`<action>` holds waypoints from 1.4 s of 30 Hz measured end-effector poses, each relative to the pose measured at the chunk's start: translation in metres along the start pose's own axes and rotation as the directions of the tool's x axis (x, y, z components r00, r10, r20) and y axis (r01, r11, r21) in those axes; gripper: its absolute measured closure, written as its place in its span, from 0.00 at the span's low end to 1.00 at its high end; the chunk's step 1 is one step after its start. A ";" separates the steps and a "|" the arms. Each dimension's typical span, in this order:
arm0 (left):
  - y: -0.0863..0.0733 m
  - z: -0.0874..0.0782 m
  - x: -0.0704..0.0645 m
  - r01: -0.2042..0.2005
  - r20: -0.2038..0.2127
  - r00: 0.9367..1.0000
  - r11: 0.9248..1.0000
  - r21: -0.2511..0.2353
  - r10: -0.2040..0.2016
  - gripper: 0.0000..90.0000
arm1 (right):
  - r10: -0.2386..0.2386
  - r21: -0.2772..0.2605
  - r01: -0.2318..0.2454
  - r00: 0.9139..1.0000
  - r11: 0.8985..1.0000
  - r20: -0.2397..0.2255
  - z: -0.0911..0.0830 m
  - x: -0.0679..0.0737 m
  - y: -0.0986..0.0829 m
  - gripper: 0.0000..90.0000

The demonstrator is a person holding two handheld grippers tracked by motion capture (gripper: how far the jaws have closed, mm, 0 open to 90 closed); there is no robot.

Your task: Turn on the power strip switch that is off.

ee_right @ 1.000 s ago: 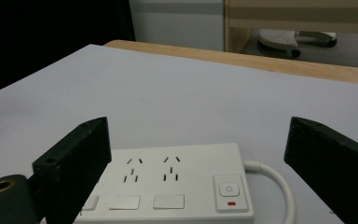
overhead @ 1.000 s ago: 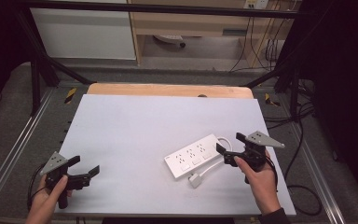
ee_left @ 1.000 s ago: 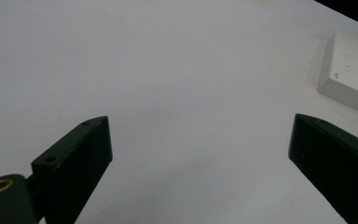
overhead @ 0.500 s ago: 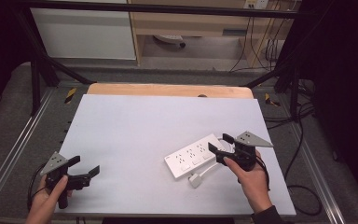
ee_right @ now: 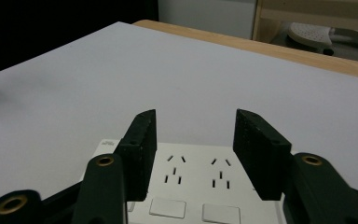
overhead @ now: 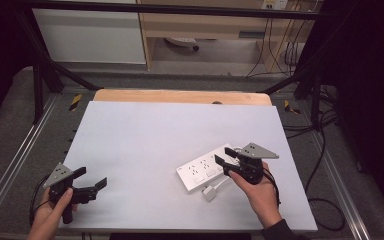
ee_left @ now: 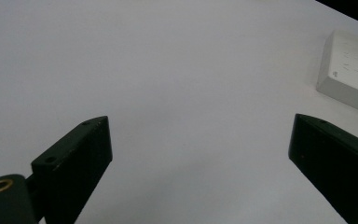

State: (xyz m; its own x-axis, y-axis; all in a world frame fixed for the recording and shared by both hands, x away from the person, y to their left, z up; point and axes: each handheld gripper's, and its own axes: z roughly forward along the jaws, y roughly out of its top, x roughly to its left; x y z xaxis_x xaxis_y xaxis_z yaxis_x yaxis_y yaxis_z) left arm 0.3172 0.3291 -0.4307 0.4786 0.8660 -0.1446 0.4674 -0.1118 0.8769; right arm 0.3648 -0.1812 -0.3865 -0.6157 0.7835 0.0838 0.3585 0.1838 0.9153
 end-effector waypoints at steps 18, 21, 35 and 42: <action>0.000 0.001 -0.001 0.000 0.004 1.000 1.000 0.002 0.000 0.07 | -0.017 0.041 0.020 0.998 0.999 -0.058 0.017 0.013 -0.012 0.75; 0.000 0.001 -0.001 -0.001 0.003 1.000 1.000 0.002 0.001 0.07 | -0.021 0.045 0.024 0.998 0.999 -0.067 0.019 0.015 -0.013 0.77; 0.000 0.001 -0.001 -0.007 0.003 1.000 1.000 0.008 0.007 0.07 | -0.029 0.060 0.035 0.995 0.998 -0.096 0.029 0.024 -0.019 0.82; 0.000 0.001 -0.001 -0.008 0.004 1.000 1.000 0.007 0.008 0.07 | -0.027 0.068 0.035 0.994 0.997 -0.105 0.034 0.027 -0.022 0.86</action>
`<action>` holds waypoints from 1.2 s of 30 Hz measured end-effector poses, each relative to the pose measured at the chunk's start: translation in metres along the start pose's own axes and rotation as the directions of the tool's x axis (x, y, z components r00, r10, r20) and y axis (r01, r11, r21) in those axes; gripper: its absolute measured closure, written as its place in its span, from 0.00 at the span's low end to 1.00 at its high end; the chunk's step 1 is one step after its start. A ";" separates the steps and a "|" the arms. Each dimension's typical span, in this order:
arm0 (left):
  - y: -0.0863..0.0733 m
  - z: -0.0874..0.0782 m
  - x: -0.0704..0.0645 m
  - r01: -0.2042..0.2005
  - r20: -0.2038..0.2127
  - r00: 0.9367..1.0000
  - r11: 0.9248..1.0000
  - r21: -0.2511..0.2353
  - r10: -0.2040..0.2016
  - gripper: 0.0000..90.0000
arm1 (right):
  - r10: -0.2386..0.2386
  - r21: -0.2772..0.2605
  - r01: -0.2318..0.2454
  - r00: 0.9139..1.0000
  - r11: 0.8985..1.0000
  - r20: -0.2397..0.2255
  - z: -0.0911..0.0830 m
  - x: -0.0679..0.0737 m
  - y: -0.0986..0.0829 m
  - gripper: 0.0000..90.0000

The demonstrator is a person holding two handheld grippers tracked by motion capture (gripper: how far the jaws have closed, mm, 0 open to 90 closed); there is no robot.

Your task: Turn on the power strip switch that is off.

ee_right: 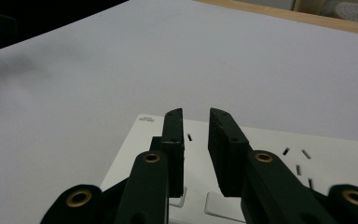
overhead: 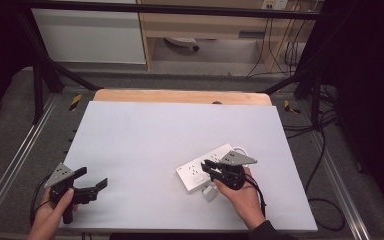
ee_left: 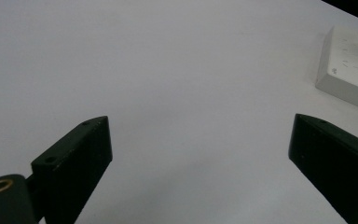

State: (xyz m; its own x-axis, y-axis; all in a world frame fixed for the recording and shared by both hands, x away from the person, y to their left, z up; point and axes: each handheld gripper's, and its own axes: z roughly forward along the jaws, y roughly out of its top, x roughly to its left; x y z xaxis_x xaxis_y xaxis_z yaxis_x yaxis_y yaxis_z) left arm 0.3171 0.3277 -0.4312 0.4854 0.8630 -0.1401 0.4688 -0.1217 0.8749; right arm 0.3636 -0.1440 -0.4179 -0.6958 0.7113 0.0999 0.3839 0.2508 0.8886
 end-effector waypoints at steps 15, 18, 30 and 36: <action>0.000 0.000 -0.001 -0.001 0.002 1.000 1.000 0.001 0.001 0.07 | -0.013 0.027 0.013 1.000 1.000 -0.016 0.008 0.006 -0.009 0.92; 0.000 0.000 -0.001 -0.002 0.002 1.000 1.000 0.000 0.002 0.07 | -0.016 0.033 0.017 1.000 0.999 -0.018 0.009 0.006 -0.010 0.93; 0.000 0.000 -0.001 -0.006 0.004 1.000 1.000 0.000 0.006 0.07 | -0.028 0.055 0.030 0.999 0.998 -0.023 0.011 0.009 -0.015 0.96; 0.000 0.000 -0.001 -0.008 0.004 1.000 1.000 0.000 0.008 0.07 | -0.039 0.066 0.040 0.999 0.997 -0.022 0.012 0.010 -0.017 0.98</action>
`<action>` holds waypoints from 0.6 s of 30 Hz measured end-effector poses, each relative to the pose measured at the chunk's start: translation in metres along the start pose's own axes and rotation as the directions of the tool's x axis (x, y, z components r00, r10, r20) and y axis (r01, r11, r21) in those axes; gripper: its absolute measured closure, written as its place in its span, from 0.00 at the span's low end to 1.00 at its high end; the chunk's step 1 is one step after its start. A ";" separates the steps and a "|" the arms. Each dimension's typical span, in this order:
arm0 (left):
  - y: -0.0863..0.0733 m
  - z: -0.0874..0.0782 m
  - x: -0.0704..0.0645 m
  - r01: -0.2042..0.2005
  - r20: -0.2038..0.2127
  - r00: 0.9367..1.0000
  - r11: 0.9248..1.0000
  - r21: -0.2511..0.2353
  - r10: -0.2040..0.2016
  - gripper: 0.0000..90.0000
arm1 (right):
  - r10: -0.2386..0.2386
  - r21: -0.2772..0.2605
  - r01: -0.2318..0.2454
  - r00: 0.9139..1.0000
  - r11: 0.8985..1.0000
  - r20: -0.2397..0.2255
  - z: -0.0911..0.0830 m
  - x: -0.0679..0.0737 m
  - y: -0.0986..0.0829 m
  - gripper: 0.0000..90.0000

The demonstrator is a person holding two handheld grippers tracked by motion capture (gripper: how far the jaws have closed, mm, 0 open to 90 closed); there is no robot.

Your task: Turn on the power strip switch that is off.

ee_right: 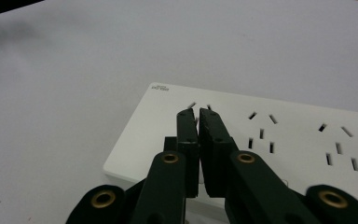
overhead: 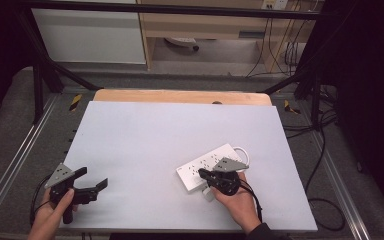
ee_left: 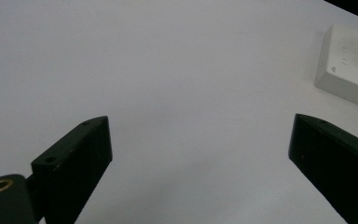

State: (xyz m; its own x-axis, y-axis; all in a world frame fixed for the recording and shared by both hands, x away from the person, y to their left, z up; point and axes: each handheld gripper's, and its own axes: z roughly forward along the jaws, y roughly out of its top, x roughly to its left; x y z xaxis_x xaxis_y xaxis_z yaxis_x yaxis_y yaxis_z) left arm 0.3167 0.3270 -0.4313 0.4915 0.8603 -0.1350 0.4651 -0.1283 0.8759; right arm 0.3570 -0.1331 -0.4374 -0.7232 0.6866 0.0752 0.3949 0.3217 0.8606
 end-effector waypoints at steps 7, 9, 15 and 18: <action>0.000 0.000 0.000 -0.005 0.000 1.000 1.000 0.000 0.005 0.07 | -0.006 0.009 0.006 1.000 1.000 -0.002 0.001 0.001 -0.002 0.99; 0.000 0.000 0.000 -0.008 0.000 1.000 1.000 0.000 0.008 0.07 | -0.010 0.012 0.010 1.000 1.000 0.000 0.001 0.001 -0.003 1.00; 0.000 0.000 0.000 -0.010 0.001 1.000 1.000 -0.001 0.010 0.07 | -0.013 0.024 0.013 1.000 1.000 0.004 0.002 0.001 -0.005 1.00; 0.000 0.000 0.000 -0.009 0.000 1.000 1.000 -0.001 0.009 0.07 | -0.018 0.029 0.018 1.000 0.999 0.007 0.002 0.001 -0.006 1.00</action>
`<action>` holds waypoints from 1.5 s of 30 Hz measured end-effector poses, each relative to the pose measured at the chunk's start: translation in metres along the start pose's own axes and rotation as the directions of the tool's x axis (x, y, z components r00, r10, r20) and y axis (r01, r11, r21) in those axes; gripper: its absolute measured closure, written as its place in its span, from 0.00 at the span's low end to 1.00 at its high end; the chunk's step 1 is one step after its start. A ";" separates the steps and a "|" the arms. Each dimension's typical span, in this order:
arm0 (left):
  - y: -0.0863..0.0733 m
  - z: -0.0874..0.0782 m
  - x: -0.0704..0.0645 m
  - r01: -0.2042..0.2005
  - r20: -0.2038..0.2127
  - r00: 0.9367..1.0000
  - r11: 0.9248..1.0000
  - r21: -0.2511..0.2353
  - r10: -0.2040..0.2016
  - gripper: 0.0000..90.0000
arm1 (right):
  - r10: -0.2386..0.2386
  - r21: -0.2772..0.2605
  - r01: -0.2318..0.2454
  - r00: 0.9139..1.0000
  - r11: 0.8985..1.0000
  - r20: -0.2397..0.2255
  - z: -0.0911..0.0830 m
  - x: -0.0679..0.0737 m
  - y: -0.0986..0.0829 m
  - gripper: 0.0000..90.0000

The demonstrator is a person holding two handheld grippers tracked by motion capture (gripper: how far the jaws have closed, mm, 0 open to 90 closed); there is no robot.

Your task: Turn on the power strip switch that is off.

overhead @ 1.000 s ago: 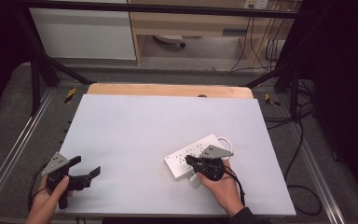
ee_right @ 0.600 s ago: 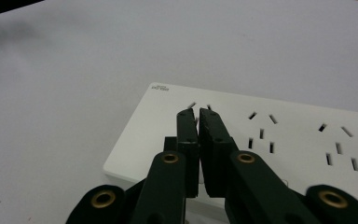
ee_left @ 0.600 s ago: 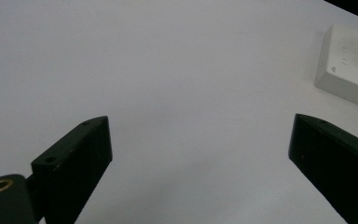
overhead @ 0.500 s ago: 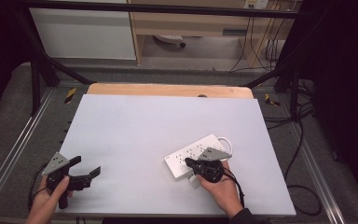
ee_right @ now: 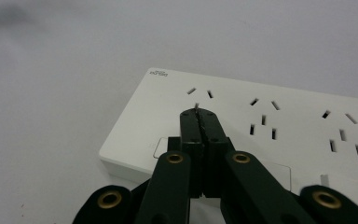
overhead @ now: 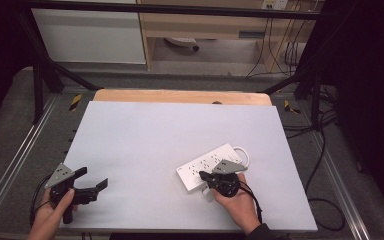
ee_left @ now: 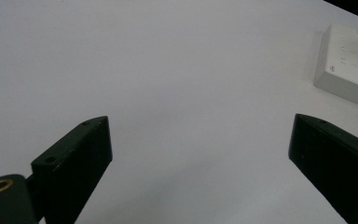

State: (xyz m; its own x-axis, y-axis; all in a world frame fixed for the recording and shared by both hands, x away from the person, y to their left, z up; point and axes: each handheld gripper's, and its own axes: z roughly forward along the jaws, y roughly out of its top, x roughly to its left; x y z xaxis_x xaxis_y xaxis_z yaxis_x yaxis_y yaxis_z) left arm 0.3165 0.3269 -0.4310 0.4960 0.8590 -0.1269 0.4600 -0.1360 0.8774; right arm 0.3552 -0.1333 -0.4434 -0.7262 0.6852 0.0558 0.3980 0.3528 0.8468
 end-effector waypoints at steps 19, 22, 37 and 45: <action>0.000 0.000 0.000 -0.006 0.005 1.000 1.000 -0.001 0.006 0.07 | 0.001 0.012 -0.001 1.000 1.000 0.003 0.000 0.000 -0.002 1.00; 0.000 0.000 -0.001 -0.006 0.006 1.000 1.000 0.000 0.006 0.07 | 0.005 0.014 -0.005 1.000 1.000 0.001 0.000 0.000 -0.002 1.00; 0.000 0.001 -0.001 -0.013 0.005 1.000 1.000 0.002 0.013 0.07 | 0.024 0.021 -0.024 1.000 0.999 -0.010 0.001 -0.002 -0.002 1.00; 0.000 0.001 -0.001 -0.016 0.004 1.000 1.000 0.003 0.016 0.07 | 0.028 0.020 -0.028 0.999 0.999 -0.017 0.001 -0.002 -0.002 1.00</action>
State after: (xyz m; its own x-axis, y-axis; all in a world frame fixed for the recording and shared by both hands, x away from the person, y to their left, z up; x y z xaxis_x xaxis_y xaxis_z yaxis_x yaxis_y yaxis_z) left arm 0.3163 0.3255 -0.4316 0.5061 0.8548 -0.1146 0.4542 -0.1512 0.8780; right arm 0.3568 -0.1346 -0.4455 -0.7241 0.6840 0.0886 0.4292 0.3463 0.8342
